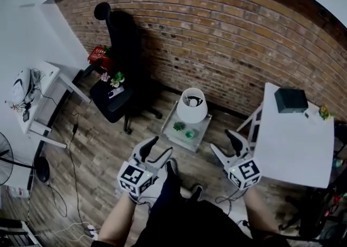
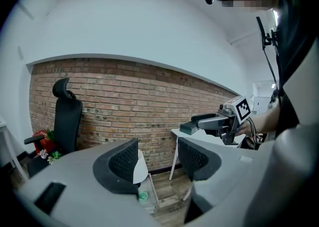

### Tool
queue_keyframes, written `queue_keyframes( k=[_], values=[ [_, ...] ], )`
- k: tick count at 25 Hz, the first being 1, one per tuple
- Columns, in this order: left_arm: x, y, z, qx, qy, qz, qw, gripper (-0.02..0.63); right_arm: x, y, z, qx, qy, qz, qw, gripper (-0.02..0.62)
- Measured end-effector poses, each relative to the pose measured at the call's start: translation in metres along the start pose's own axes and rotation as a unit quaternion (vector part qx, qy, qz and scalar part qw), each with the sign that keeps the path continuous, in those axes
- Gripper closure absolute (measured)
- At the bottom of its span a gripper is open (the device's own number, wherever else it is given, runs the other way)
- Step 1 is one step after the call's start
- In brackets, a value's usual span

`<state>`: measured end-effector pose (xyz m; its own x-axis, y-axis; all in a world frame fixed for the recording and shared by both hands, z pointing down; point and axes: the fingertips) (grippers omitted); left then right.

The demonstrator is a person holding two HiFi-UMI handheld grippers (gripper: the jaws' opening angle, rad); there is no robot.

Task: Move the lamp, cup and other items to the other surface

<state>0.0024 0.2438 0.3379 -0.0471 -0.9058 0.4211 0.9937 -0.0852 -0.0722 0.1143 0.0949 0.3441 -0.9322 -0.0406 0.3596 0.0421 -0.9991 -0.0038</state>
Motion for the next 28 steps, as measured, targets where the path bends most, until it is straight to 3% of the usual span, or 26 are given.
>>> queue_keyframes(
  k=[7,12,16,22,28],
  values=[
    [0.076,-0.078,0.006,0.013,-0.035,0.049,0.9981,0.360,0.062,0.057,0.001,0.013,-0.038,0.039,0.998,0.316],
    [0.138,-0.139,0.005,0.103,-0.063,0.090,0.9886,0.360,0.121,0.084,0.000,0.024,-0.087,0.059,0.994,0.311],
    [0.178,-0.178,0.020,0.122,-0.095,0.141,0.9778,0.359,0.156,0.096,0.007,0.062,-0.144,0.091,0.983,0.313],
    [0.234,-0.212,0.062,0.151,-0.150,0.165,0.9631,0.359,0.192,0.128,0.038,0.088,-0.160,0.096,0.978,0.319],
    [0.292,-0.244,0.097,0.175,-0.168,0.145,0.9591,0.359,0.234,0.163,0.102,0.095,-0.195,0.052,0.975,0.321]
  ],
)
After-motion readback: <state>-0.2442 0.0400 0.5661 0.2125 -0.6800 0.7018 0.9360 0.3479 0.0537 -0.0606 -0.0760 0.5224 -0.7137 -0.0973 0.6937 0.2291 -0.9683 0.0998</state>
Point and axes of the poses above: the fingertips, and each gripper's own axes: x forward along the fingers, y to its right, z out of its underside, and after that the axes turned 10 degrees about -y, right-handed
